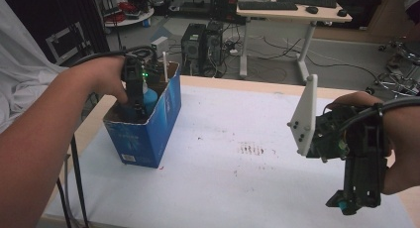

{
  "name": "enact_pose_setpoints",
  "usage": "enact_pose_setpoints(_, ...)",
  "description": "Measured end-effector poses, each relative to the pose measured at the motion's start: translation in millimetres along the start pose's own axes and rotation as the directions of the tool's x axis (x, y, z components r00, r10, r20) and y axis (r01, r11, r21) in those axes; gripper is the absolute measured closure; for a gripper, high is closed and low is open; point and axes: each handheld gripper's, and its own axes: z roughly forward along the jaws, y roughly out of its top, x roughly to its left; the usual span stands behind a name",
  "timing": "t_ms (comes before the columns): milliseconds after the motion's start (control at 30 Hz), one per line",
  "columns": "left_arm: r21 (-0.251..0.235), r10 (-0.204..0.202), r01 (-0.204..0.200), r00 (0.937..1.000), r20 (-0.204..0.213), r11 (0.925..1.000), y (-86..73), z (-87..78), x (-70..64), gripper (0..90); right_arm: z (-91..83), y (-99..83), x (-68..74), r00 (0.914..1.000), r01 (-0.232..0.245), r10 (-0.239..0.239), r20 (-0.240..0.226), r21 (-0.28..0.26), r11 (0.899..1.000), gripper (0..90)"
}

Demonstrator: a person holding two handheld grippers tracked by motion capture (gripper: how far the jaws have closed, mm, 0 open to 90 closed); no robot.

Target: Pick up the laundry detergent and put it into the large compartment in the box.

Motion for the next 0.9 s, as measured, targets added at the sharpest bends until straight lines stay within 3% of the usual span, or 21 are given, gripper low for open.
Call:
enact_pose_setpoints(133,0.004,-0.013,0.013,0.9999,0.006,0.9999,0.8,6.2,0.1,38.9,0.7,1.5,-0.3,1.0,0.002,-0.002,-0.001,0.001,1.0,12.7)
enact_pose_setpoints(900,0.017,-0.06,0.059,0.9979,0.023,0.9981,0.3,4.9,6.5,33.3,3.2,2.3,-2.9,1.0,-0.004,0.004,-0.004,0.003,1.0,12.7)
